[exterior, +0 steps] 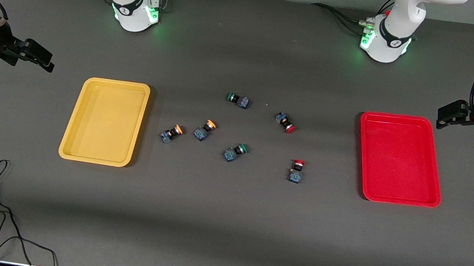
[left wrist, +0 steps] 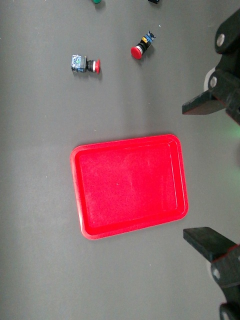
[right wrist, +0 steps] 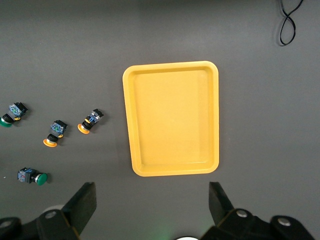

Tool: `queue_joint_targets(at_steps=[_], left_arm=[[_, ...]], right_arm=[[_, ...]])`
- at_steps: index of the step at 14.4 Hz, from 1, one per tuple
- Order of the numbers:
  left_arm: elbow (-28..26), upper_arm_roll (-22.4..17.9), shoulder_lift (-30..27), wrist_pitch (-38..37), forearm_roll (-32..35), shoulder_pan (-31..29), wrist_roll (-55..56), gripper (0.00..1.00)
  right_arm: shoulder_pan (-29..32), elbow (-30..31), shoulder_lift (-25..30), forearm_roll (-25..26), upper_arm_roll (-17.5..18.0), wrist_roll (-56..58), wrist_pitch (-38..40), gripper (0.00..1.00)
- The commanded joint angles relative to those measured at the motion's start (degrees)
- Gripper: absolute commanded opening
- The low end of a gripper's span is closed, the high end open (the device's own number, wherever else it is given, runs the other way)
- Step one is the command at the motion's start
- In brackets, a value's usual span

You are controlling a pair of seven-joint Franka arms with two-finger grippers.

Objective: Place red and yellow buttons in trays

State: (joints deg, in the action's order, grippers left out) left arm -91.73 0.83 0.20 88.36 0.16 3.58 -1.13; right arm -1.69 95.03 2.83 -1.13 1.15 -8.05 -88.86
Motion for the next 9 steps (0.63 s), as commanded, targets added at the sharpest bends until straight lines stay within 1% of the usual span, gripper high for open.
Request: queue_joint_targets(at_steps=[1,3,6,8,9], left_arm=[[-0.2,-0.3,-1.0,-0.8,0.4,-0.1,-1.8,1.00],[-0.2,-0.5,-1.0,-0.8,0.4,-0.1,-2.6,1.00],[-0.3,-0.4,-0.7,-0.8,0.3,-0.1,-2.5,1.00],[-0.5,-0.3,-0.6,-0.8,0.3,0.1,-1.9,1.00],[-1.2,-0.2,-0.6,-0.7,0.3,0.4,-1.2,1.00]], right_arm=[[-0.2,-0.3,0.0,0.9,-0.2,0.8,0.8,1.00],[-0.4,-0.3,-0.3,0.9,-0.2,0.6,0.8,1.00],[-0.9,0.2,-2.5,0.0,0.3,0.0,0.3,1.00],[-3.1,1.0,-5.0,-3.2,0.3,-3.4,-1.4,1.00],[-4.5,1.9,-6.3,-3.5,0.3,-7.0,-3.1,1.00]])
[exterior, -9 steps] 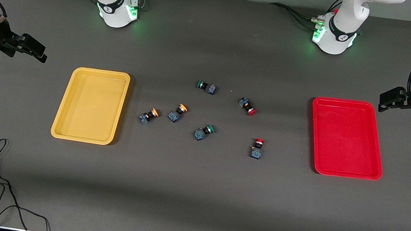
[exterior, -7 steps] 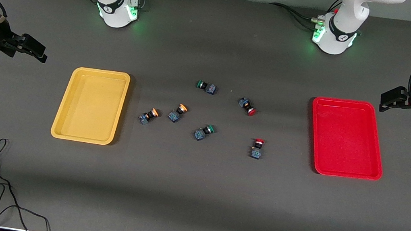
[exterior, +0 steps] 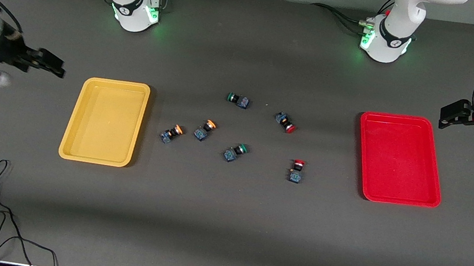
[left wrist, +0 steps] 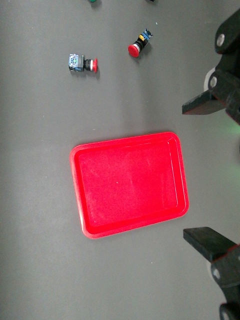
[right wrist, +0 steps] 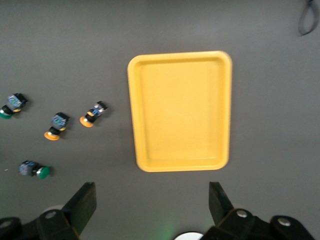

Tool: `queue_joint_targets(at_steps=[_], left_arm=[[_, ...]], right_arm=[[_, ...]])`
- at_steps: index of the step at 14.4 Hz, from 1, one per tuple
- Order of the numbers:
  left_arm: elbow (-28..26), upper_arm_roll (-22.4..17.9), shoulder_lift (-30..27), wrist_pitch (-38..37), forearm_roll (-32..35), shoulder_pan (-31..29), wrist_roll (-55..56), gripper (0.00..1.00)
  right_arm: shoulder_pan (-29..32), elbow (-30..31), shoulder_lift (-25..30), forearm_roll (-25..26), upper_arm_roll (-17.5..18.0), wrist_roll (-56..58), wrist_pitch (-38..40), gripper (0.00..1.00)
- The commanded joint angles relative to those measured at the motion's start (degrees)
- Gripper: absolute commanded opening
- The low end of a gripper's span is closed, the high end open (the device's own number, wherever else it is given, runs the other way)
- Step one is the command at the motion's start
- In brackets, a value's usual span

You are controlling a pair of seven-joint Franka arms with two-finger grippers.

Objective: Place red and yellow buttons in trays

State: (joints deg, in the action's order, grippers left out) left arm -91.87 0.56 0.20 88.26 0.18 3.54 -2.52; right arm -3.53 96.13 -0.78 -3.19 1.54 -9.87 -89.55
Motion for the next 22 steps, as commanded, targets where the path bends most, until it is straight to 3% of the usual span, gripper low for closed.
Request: queue_joint_targets(at_steps=[1,5,7,10,13,16,18,22], left_arm=[[-2.3,0.2,-0.6,0.3,-0.3,0.6,1.0,1.00],[-12.1,2.5,-2.0,8.9,-0.9,6.7,18.9,1.00],[-16.0,3.0,-2.0,13.6,-3.2,10.2,35.0,1.00],[-19.3,3.2,-1.1,18.2,-5.7,17.7,49.0,1.00],[-24.5,3.2,0.0,30.1,-6.0,27.8,68.3,1.00],[-27.7,3.2,0.5,33.2,-5.9,32.4,72.9,1.00],[-28.9,3.2,2.1,35.4,-5.2,33.0,74.8,1.00],[-30.7,3.1,10.2,45.0,-3.8,33.8,76.4,1.00]], right_arm=[[-4.5,3.0,-3.3,-2.1,0.0,-8.7,-5.7,1.00],[-13.1,13.3,-4.6,-2.1,-0.1,-13.4,-19.7,1.00],[-15.4,13.5,-8.3,-1.4,-0.2,-17.4,-23.4,1.00],[-15.6,13.6,-15.9,-1.4,-0.2,-24.7,-32.6,1.00],[-15.7,13.9,-21.2,-1.9,-0.2,-30.5,-34.8,1.00],[-19.9,14.0,-26.8,-1.9,-0.6,-38.8,-39.9,1.00],[-19.5,14.0,-29.0,-1.9,-0.7,-40.1,-41.3,1.00],[-19.4,14.3,-30.2,-2.0,-0.7,-41.8,-41.6,1.00]])
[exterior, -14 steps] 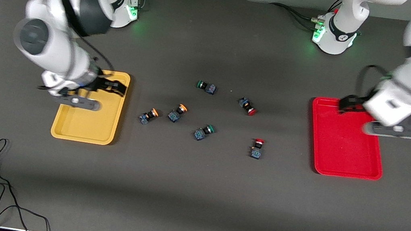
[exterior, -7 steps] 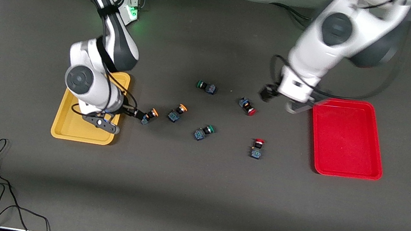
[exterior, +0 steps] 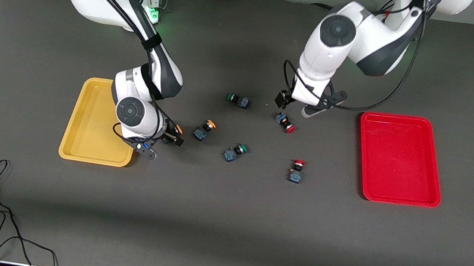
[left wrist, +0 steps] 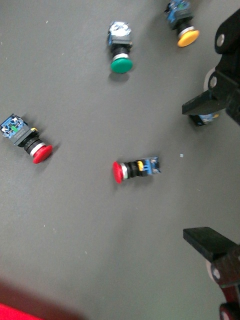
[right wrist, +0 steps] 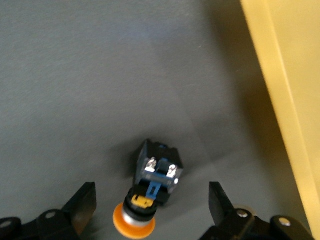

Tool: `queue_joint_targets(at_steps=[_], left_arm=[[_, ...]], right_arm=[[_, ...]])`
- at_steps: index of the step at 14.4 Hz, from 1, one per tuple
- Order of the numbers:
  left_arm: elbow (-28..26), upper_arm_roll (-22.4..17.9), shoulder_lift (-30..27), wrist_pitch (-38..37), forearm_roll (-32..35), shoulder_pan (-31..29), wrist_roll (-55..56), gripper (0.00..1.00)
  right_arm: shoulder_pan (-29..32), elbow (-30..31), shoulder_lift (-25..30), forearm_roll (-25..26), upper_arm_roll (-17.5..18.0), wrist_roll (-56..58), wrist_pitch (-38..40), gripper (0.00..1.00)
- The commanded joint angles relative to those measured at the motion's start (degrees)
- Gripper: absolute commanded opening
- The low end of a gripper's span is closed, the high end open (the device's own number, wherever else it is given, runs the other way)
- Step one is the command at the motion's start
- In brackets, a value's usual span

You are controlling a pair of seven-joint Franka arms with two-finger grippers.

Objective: Place red and yellow buttons in trays
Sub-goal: 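Close the right gripper on the orange button while the left gripper grasps red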

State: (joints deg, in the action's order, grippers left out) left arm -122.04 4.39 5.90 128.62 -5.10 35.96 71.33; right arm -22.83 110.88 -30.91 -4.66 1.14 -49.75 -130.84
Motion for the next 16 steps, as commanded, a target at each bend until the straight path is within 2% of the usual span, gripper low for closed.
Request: queue_joint_targets(at_steps=[1,3,7,8,9,10,12,13,15,16], left_arm=[[-0.5,-0.7,7.5,7.1,3.7,1.8,4.0,1.00],[-0.4,-0.7,12.6,12.5,7.3,1.8,6.7,1.00],[-0.4,-0.8,18.6,18.9,7.6,1.9,7.2,1.00],[-0.4,-0.8,19.2,19.8,7.6,1.9,7.2,1.00],[-0.4,-0.7,19.8,20.0,7.6,2.0,7.2,0.95],[-0.4,-0.7,20.0,19.9,7.6,2.6,7.3,0.80],[-0.4,-0.7,20.0,19.7,7.6,2.8,7.3,0.42],[-0.5,-0.7,20.0,19.6,7.6,2.9,7.3,0.27],[-0.4,-0.7,19.6,18.9,7.6,2.9,7.2,0.14],[-0.4,-0.7,19.4,18.9,7.6,2.8,6.5,0.12]], right_arm=[[-0.1,-0.2,-0.1,-0.5,-0.3,-1.9,-0.8,0.99],[-0.1,1.5,-0.1,-0.5,-0.3,-1.9,-4.3,0.75],[-0.1,2.7,-0.1,-0.5,-0.3,-1.9,-6.2,0.30],[-0.1,2.7,0.1,-0.5,-0.3,-1.8,-6.0,0.22],[0.0,2.8,0.7,-0.5,-0.3,-1.3,-5.5,0.16],[0.0,2.9,1.8,-0.5,-0.5,-1.0,-4.3,0.14],[-0.1,2.7,6.5,-0.4,-2.6,1.1,3.2,0.13],[-0.1,2.9,9.4,-0.4,-4.2,3.8,7.3,0.13],[-0.2,4.8,13.2,-0.4,-8.9,10.6,12.4,0.13],[-0.3,7.8,15.5,-0.4,-10.7,13.3,12.1,0.13]])
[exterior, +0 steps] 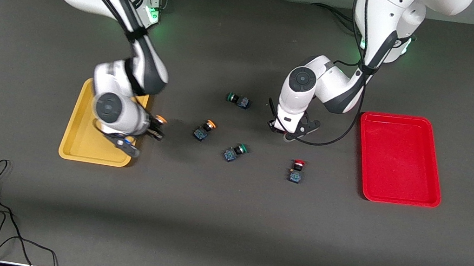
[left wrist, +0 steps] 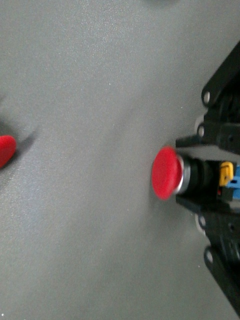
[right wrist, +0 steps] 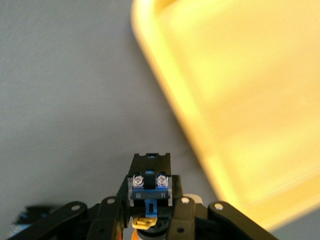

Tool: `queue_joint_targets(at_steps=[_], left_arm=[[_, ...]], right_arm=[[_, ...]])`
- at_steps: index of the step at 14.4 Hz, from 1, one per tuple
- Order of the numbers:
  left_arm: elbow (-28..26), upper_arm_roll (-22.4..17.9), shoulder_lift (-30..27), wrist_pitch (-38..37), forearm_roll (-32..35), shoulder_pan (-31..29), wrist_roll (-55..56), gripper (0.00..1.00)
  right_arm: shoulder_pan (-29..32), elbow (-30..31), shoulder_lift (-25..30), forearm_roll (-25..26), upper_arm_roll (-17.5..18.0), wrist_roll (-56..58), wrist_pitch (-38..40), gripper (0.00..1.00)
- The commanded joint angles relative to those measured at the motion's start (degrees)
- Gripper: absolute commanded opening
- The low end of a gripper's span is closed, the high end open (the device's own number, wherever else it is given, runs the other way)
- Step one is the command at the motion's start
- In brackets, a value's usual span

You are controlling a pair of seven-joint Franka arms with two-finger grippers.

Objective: Place red and yellow buttons in trays

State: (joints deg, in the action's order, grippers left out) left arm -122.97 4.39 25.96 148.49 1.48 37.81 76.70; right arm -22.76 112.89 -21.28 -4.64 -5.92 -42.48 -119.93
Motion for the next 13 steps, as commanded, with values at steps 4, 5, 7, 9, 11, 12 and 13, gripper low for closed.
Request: queue_joint_targets(at_steps=[4,5,7,9,11,12,13], left_arm=[[1.3,-1.1,-7.7,-10.0,1.1,0.2,-7.6,0.07],[1.7,-1.2,-11.0,-13.3,1.1,-0.6,-11.4,0.06],[2.6,-1.1,-17.1,-20.8,0.3,-3.3,-22.7,0.06],[3.3,-1.1,-21.2,-27.2,-0.2,-6.9,-32.4,0.06],[2.7,-1.3,-24.5,-31.7,-0.3,-10.9,-38.5,0.05],[2.7,-1.3,-26.1,-34.3,-0.3,-14.2,-43.9,0.04],[2.7,-1.3,-27.3,-36.7,-0.3,-18.5,-49.7,0.04]], right_arm=[[-0.4,18.4,10.5,-0.1,-9.8,14.8,-6.8,0.13],[-0.4,21.2,11.0,0.0,-11.7,17.5,-9.5,0.13],[-0.4,23.7,10.4,-0.1,-13.8,21.1,-14.3,0.14],[-0.4,24.1,9.3,-0.5,-13.9,21.1,-15.5,0.26],[-0.4,24.7,9.0,-0.5,-14.1,21.2,-16.4,0.98],[-0.4,24.7,9.2,-0.5,-14.2,21.2,-16.4,1.00],[-0.4,24.7,9.6,-0.5,-14.2,21.2,-16.1,1.00]])
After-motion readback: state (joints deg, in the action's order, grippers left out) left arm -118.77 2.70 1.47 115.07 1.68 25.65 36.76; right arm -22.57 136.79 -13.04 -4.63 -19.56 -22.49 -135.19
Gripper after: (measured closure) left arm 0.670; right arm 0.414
